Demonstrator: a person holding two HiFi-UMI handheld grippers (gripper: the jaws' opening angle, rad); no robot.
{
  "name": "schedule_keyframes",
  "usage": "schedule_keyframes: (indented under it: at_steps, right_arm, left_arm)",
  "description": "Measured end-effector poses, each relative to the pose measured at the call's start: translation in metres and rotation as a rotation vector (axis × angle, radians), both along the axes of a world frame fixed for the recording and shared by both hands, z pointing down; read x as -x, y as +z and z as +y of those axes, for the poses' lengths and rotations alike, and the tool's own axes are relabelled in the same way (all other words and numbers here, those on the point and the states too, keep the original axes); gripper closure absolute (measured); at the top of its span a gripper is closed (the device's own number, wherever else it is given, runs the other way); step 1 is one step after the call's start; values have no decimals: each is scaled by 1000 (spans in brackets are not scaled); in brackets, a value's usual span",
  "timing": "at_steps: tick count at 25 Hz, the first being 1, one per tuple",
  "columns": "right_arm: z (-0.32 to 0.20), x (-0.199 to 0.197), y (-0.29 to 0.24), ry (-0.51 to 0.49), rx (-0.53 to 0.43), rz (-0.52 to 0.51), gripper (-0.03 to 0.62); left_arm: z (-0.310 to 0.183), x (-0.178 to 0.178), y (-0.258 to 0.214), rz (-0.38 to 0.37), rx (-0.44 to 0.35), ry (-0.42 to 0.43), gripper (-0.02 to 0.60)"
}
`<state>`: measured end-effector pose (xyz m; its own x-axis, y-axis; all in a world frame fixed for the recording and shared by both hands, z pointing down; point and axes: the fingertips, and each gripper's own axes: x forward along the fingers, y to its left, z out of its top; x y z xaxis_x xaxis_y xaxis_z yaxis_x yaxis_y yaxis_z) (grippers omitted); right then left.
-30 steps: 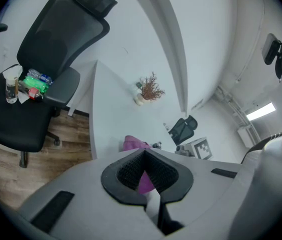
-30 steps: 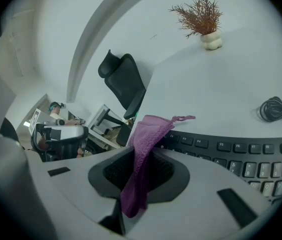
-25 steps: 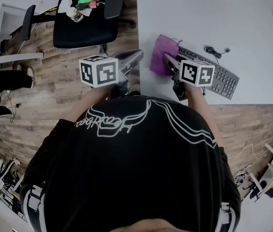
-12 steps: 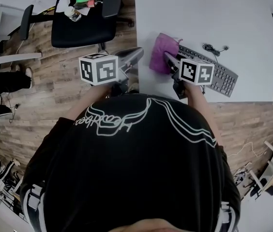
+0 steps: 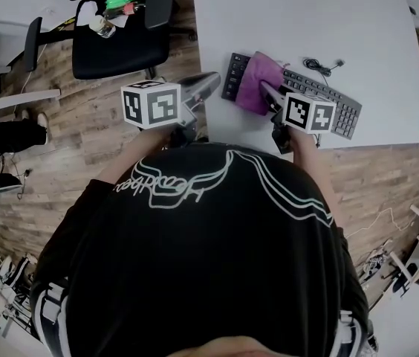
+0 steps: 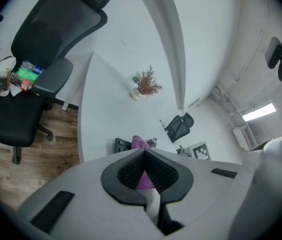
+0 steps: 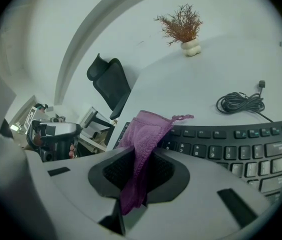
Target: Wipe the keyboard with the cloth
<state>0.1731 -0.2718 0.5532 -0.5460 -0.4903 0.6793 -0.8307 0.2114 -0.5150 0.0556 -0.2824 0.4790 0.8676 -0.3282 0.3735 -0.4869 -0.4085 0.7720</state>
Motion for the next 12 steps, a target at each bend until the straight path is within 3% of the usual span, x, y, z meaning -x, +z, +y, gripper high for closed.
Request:
schedule_keyframes:
  at_steps: [12]
  right_arm:
    - [24,-75,2,163,11,59,536]
  left_arm:
    - [8,-39,1,10,10,108,575]
